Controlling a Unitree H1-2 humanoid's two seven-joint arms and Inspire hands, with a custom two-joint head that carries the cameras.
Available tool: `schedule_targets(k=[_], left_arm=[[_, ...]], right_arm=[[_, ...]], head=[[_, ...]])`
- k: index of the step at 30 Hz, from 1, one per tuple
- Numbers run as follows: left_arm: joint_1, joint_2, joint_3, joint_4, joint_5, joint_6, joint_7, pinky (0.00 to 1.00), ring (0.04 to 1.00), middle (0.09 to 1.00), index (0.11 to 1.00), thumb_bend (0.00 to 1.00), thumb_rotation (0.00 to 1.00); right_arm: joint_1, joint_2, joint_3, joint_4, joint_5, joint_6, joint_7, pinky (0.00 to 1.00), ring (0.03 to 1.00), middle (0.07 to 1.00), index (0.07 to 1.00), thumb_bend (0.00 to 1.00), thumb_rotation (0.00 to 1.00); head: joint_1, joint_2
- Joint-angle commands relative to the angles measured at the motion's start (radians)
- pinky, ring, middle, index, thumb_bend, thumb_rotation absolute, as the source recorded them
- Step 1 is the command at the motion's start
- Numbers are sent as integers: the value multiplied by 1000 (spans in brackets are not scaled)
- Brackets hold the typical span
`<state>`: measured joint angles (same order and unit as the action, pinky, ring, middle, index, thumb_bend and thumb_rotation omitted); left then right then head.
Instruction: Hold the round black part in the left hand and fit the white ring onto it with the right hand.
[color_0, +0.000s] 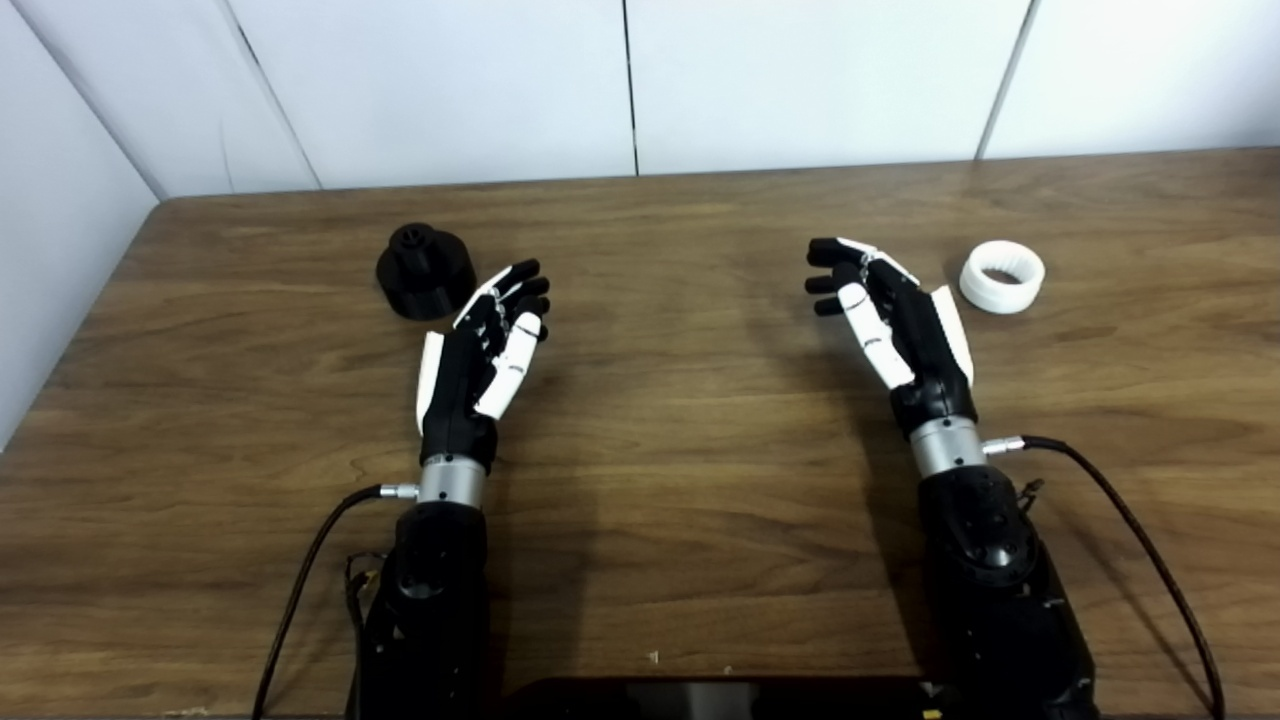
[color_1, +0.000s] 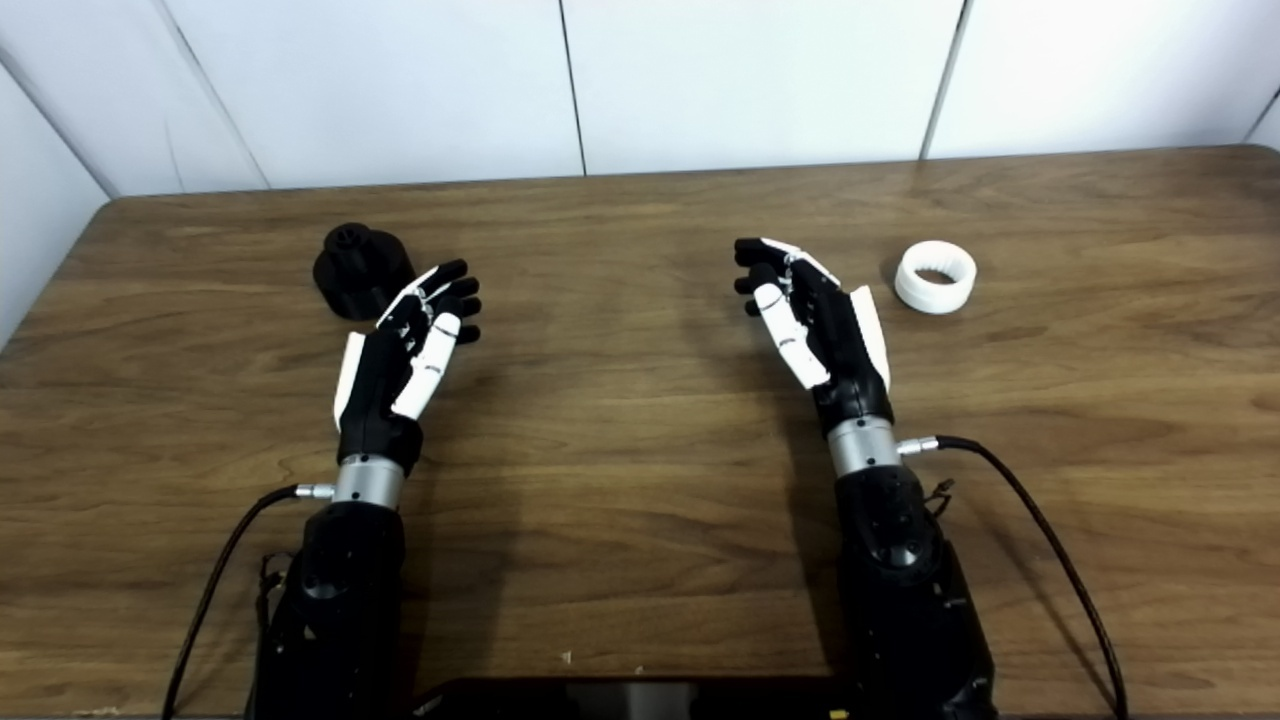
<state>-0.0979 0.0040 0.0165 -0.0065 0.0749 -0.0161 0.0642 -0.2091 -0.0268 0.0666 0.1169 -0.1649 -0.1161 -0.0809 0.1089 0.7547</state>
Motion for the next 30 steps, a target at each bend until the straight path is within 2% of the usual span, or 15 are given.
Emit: schedule_targets(k=[1, 6, 9, 12, 16, 18, 24, 27, 28, 30], left_arm=[[-44, 3, 0, -26, 1, -29, 0, 735, 790, 803, 812, 440, 594], [-42, 22, -10, -26, 48, -68, 10, 722, 799, 806, 808, 442, 570], [-39, 53, -30, -33, 141, -96, 26, 735, 805, 808, 807, 414, 571], [-40, 91, -50, -43, 257, -120, 52, 736, 798, 800, 802, 450, 629], [-43, 119, -52, -89, 350, -81, 60, 738, 794, 808, 808, 504, 676], [-45, 128, -49, -115, 376, -57, 58, 743, 800, 821, 820, 479, 633], [-54, 180, -34, -160, 487, -17, 65, 753, 831, 834, 816, 481, 594], [-57, 211, -31, -165, 548, 11, 64, 826, 886, 854, 826, 494, 633], [-57, 226, -32, -161, 576, 15, 67, 946, 926, 875, 848, 506, 672], [-57, 263, -37, -153, 643, 34, 62, 989, 973, 911, 908, 564, 721]], right_arm=[[4, -5, 0, 7, -10, -12, 1, 642, 697, 759, 740, 405, 778], [2, -8, 2, 14, -12, -20, 2, 644, 699, 759, 739, 404, 780], [1, -7, 2, 12, -13, -11, 2, 647, 703, 763, 739, 409, 783], [1, -6, 2, 13, -15, -8, 0, 645, 698, 763, 739, 409, 781], [0, -9, 3, 17, -17, -14, 0, 640, 689, 759, 741, 399, 778], [0, -8, 2, 17, -17, -14, -1, 635, 688, 757, 738, 398, 770], [-7, -9, 0, 18, -11, -9, 2, 641, 694, 755, 739, 398, 768], [-8, -10, 1, 17, -13, -6, 2, 640, 694, 758, 742, 394, 773], [-8, -10, 1, 17, -14, -7, 1, 641, 697, 759, 739, 391, 774], [-9, -11, 2, 19, -18, -9, -1, 639, 697, 756, 737, 396, 777]], head=[[1, 1], [6, 1], [4, 2], [3, 1], [6, -1], [6, 0], [7, -1], [7, -1], [7, -1], [8, -2]])
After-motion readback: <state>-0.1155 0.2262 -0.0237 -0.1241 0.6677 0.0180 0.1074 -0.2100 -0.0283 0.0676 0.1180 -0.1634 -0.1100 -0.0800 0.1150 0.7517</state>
